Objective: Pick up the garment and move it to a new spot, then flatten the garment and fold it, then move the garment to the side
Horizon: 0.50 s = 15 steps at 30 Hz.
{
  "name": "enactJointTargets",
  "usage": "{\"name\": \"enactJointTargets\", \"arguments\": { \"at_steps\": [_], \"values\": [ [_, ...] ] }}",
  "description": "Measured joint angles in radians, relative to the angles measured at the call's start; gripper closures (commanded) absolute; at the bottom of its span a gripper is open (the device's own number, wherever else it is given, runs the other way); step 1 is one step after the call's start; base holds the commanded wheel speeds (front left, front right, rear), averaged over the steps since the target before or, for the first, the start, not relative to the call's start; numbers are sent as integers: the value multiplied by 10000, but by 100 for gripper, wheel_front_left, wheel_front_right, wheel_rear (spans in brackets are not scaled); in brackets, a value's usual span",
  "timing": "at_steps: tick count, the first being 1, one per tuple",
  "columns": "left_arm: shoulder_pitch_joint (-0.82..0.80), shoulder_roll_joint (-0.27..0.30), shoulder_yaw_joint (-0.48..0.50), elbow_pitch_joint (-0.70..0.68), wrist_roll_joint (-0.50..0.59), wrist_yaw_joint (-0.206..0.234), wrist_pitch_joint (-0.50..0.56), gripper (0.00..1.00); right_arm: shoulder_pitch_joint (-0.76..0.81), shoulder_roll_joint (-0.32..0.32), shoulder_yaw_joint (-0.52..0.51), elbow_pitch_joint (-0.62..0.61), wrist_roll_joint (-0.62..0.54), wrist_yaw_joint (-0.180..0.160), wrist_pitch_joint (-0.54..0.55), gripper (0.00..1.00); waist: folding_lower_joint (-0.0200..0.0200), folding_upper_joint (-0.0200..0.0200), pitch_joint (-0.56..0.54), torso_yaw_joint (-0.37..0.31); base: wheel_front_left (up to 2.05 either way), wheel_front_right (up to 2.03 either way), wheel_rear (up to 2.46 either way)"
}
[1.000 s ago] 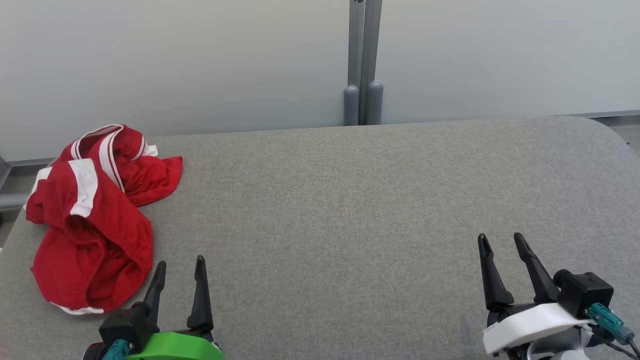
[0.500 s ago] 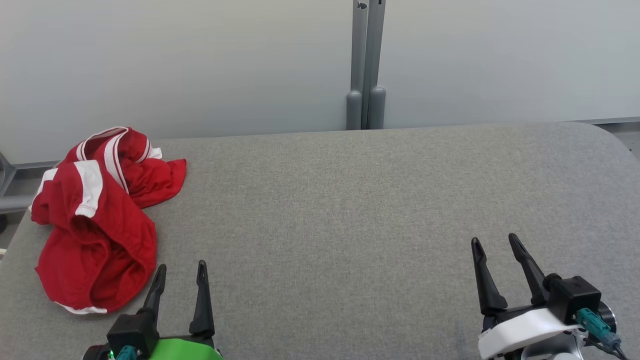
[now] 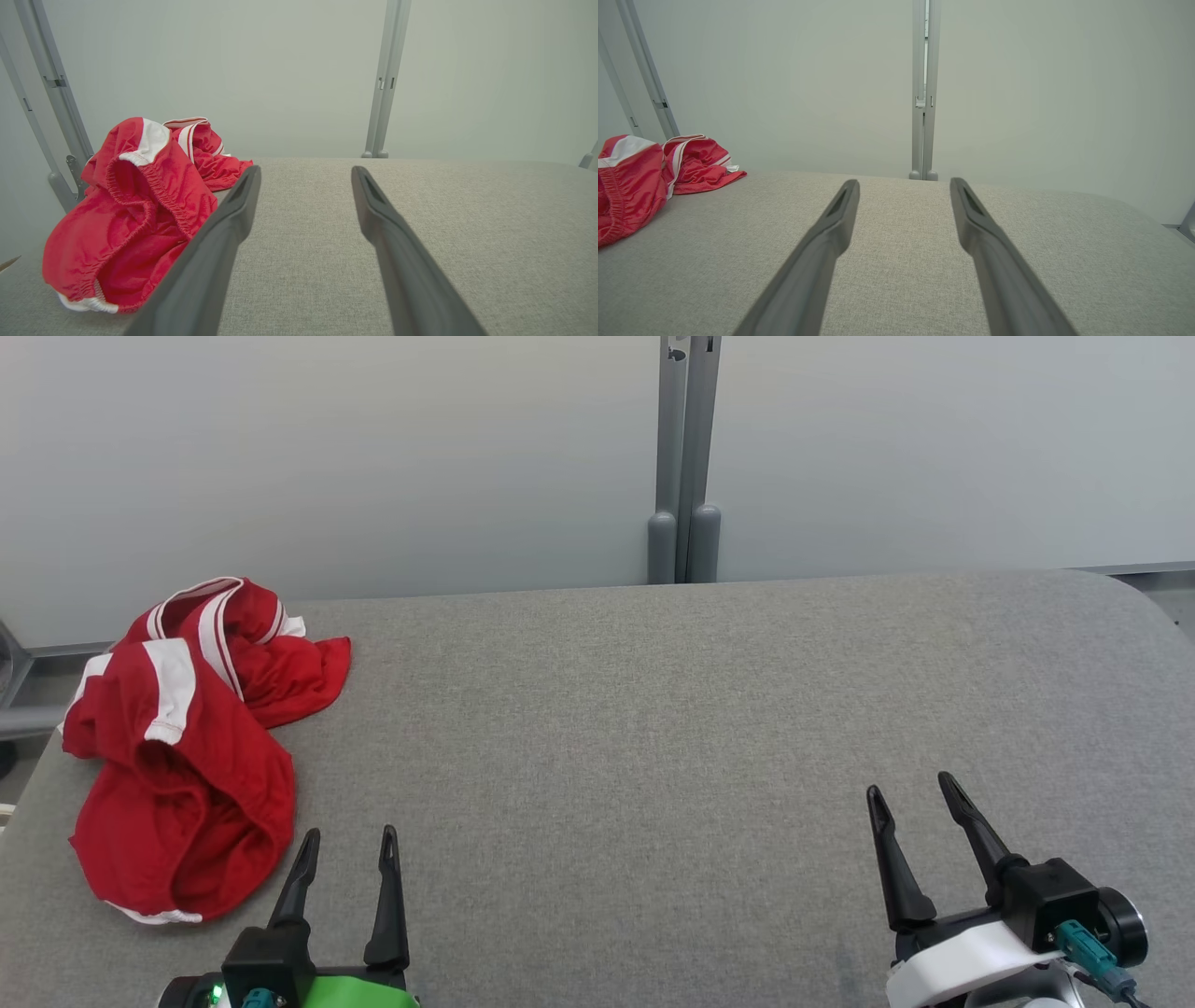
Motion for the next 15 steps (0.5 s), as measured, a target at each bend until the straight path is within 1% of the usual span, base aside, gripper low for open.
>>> {"name": "enactJointTargets", "arguments": {
  "at_steps": [15],
  "values": [
    [11,2,8,109,75,29,-42,0,8,0,12,-15,-90,0,-21,0,0,0,18,11,0,0,0]
  ]
}}
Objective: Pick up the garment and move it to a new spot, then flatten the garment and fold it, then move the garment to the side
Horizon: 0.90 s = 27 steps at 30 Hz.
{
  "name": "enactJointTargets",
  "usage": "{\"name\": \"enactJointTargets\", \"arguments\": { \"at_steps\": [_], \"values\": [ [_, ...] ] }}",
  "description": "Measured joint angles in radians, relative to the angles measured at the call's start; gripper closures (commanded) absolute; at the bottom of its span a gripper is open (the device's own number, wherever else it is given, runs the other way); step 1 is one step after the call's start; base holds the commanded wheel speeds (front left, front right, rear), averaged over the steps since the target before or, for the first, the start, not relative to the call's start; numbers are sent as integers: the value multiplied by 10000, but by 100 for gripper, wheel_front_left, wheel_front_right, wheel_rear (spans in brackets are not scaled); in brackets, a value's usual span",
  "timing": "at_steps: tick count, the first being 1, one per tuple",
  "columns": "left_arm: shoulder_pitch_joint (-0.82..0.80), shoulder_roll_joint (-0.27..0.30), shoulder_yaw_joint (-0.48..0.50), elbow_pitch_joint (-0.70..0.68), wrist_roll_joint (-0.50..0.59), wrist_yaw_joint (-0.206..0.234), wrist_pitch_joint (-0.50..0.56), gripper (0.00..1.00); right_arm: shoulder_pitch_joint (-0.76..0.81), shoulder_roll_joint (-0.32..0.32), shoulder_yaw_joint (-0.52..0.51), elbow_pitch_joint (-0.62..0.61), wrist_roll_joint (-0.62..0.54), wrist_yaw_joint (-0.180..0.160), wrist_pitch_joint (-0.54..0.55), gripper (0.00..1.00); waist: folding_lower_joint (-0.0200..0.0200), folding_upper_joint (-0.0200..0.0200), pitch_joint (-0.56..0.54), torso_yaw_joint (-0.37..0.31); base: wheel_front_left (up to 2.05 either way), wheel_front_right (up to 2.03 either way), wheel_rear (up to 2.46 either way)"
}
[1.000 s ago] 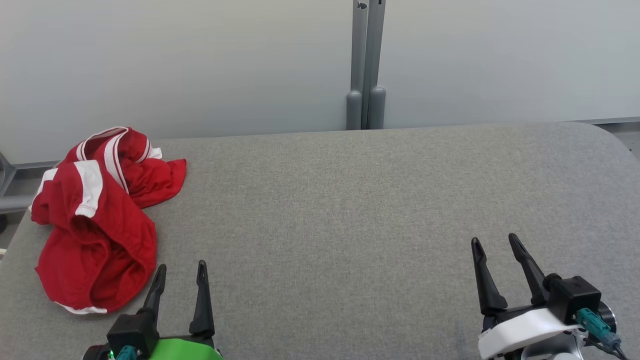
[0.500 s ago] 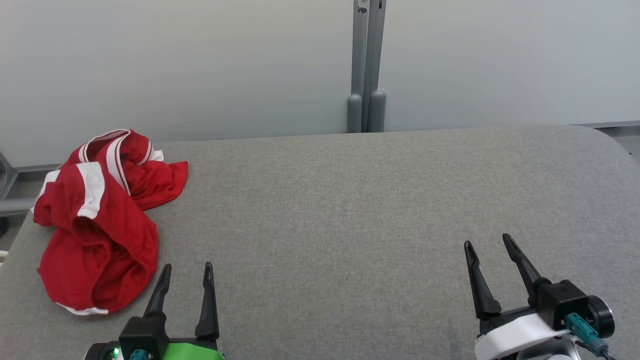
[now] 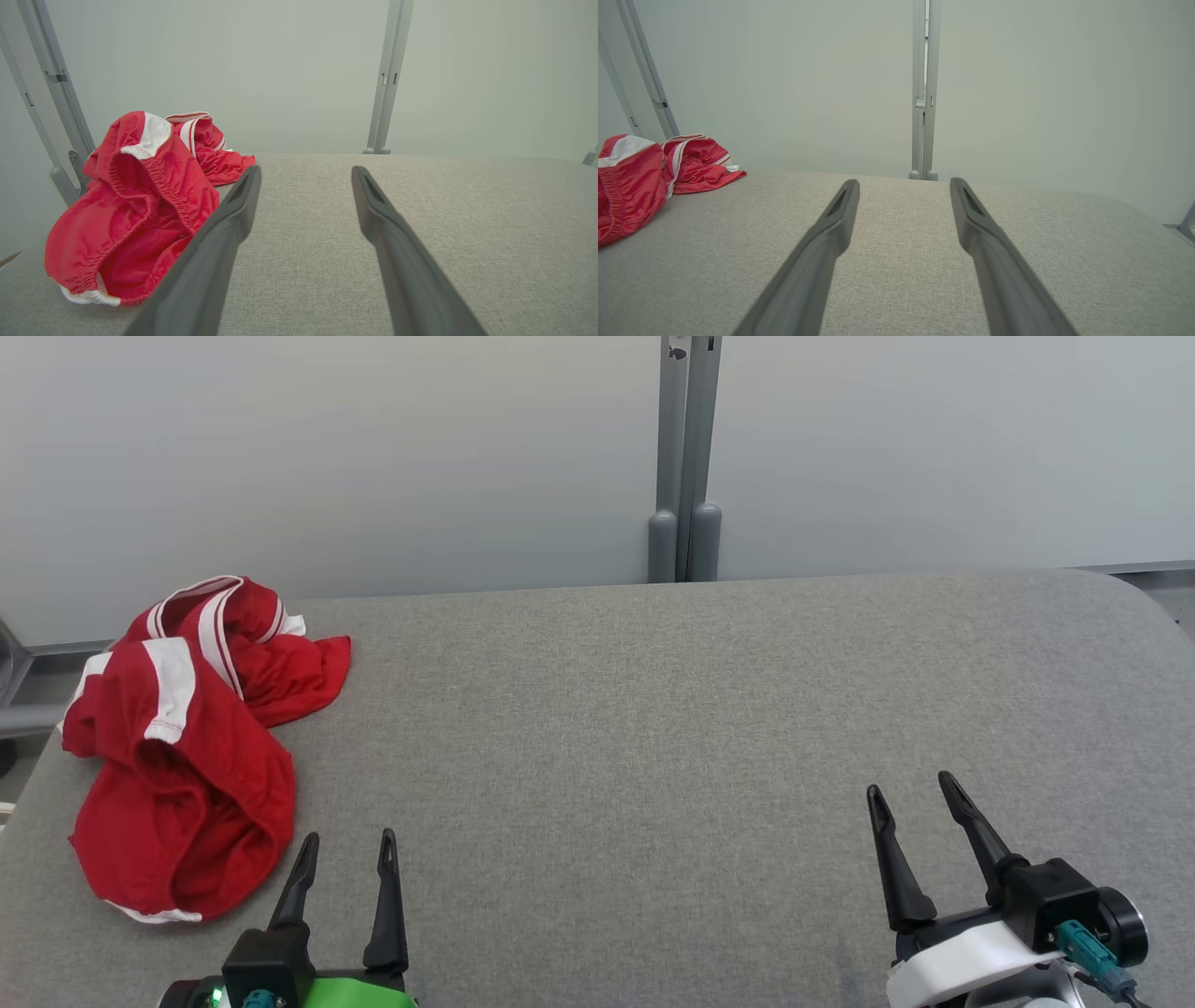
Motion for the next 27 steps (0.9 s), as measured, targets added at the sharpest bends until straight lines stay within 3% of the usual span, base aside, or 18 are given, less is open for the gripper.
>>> {"name": "enactJointTargets", "arguments": {
  "at_steps": [15,27],
  "values": [
    [-11,0,-42,36,-119,-38,-2,0,67,-6,-81,-36,146,0,0,0,0,0,6,222,0,0,0],
    [-282,82,169,-77,-130,44,-2,0,30,-10,-117,-276,257,0,-2,0,0,0,203,1572,0,0,0]
  ]
}}
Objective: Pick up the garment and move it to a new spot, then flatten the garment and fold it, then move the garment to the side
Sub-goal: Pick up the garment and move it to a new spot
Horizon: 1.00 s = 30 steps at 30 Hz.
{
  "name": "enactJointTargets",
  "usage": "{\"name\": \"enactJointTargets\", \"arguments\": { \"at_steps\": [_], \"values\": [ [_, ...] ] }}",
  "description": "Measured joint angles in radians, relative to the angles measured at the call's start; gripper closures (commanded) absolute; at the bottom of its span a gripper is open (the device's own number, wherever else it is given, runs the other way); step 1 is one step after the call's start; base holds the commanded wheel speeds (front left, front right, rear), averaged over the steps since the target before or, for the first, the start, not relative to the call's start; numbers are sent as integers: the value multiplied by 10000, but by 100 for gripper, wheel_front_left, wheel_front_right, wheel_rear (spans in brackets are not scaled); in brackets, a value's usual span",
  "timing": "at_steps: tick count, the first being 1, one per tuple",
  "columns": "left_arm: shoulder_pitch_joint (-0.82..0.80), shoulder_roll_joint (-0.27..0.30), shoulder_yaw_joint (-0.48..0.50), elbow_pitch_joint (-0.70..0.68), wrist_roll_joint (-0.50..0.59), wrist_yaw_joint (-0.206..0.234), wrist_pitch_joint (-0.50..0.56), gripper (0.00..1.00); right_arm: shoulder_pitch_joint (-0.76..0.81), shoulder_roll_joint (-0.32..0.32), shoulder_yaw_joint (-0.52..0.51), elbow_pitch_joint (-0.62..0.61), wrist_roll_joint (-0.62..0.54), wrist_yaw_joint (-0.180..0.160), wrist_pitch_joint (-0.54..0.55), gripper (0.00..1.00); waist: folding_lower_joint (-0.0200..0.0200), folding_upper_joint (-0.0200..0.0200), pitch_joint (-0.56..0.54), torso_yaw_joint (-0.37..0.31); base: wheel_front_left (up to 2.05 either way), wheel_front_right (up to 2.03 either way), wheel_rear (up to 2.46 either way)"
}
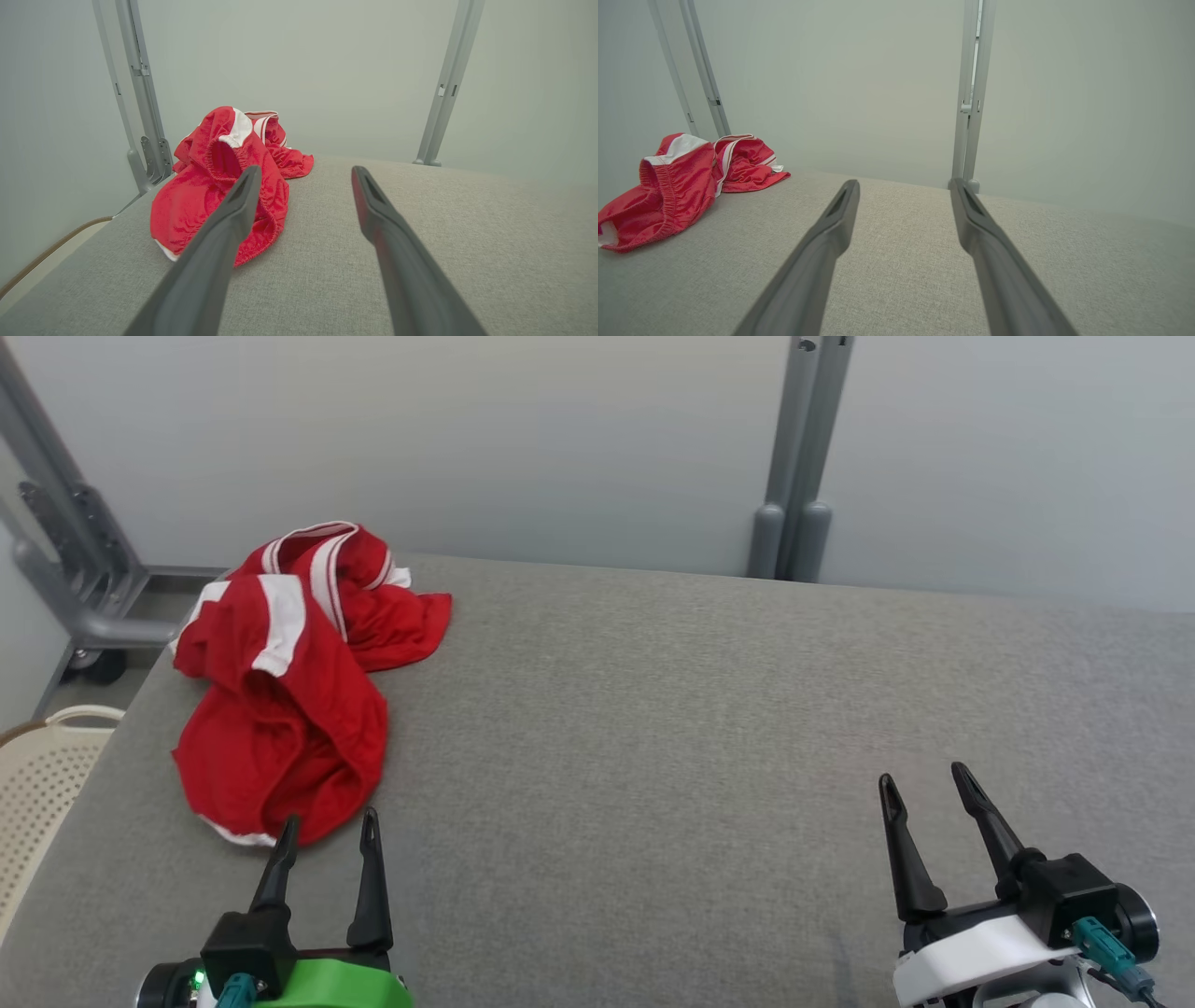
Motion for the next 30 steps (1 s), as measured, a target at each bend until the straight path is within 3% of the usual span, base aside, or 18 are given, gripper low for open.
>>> {"name": "enactJointTargets", "arguments": {
  "at_steps": [14,21,30],
  "values": [
    [-37,13,190,-90,-221,35,-15,0,-273,8,573,92,188,2,0,0,0,0,318,2318,0,0,0],
    [-31,6,211,-100,-276,48,-15,0,-301,8,669,150,186,2,0,0,0,0,432,2900,0,0,0],
    [-253,21,424,-104,-673,-61,-15,0,-299,8,500,169,167,2,0,0,0,0,412,2656,0,0,0]
  ]
}}
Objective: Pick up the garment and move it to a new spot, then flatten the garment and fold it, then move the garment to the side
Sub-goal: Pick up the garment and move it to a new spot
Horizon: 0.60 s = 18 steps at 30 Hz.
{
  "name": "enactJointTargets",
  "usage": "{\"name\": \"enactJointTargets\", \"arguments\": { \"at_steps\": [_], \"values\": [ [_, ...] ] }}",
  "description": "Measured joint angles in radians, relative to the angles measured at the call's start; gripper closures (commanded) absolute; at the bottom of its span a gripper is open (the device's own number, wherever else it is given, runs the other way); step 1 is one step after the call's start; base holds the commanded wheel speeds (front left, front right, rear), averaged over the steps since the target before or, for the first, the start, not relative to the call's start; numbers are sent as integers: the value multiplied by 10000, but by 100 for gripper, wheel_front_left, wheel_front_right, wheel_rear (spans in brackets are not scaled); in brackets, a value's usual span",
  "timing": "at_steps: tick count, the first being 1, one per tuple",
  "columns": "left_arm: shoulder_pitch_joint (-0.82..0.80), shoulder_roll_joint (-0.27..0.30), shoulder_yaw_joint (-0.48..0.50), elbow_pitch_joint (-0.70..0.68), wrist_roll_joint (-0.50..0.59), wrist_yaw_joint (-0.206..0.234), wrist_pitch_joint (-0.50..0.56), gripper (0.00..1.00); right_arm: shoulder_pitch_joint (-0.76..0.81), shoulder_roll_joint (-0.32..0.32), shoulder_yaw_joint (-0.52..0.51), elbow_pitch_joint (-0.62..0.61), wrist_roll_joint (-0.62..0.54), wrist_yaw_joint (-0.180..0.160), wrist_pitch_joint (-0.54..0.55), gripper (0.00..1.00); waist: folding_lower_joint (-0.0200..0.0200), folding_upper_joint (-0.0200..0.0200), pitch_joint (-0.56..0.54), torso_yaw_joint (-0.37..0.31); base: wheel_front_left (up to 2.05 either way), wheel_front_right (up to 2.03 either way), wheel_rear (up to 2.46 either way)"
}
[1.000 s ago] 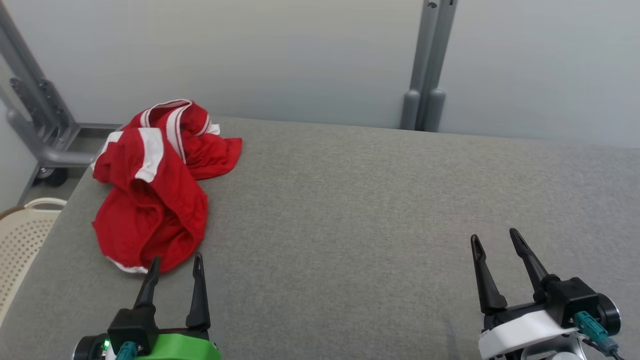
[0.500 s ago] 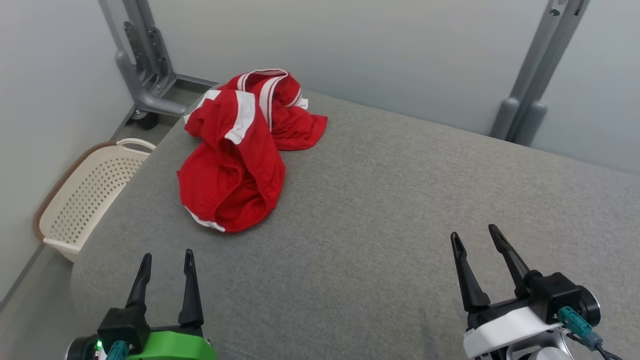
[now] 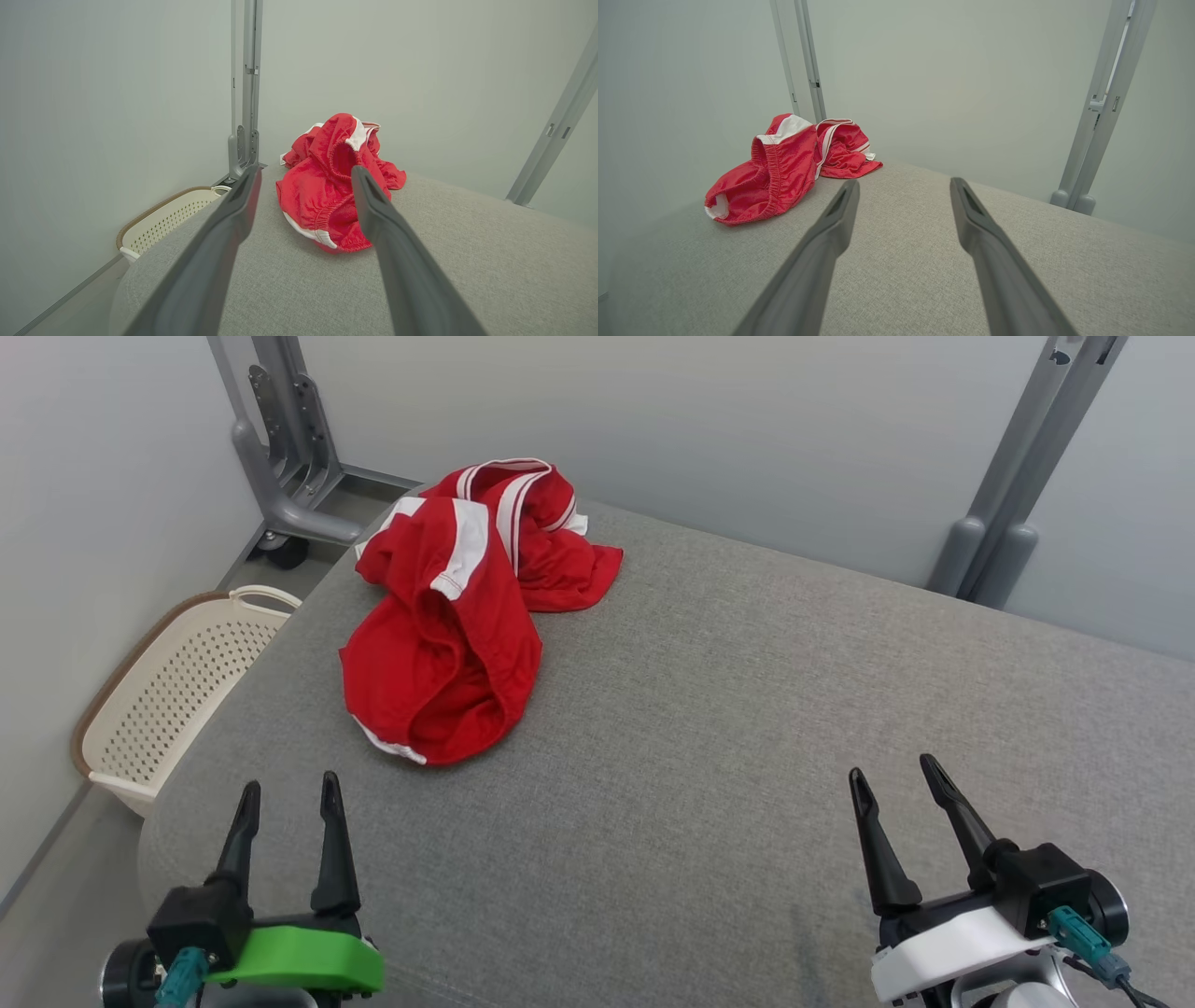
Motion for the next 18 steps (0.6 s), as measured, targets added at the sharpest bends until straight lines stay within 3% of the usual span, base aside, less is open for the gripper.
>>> {"name": "enactJointTargets", "arguments": {
  "at_steps": [10,18],
  "values": [
    [-2360,713,127,-54,-178,-351,980,0,-6,0,-167,-13,-115,0,0,0,0,0,118,-566,0,0,0],
    [-4639,1459,-92,1463,-299,-759,2493,0,-112,0,-90,0,-192,0,0,0,0,0,297,-1268,0,0,0]
  ]
}}
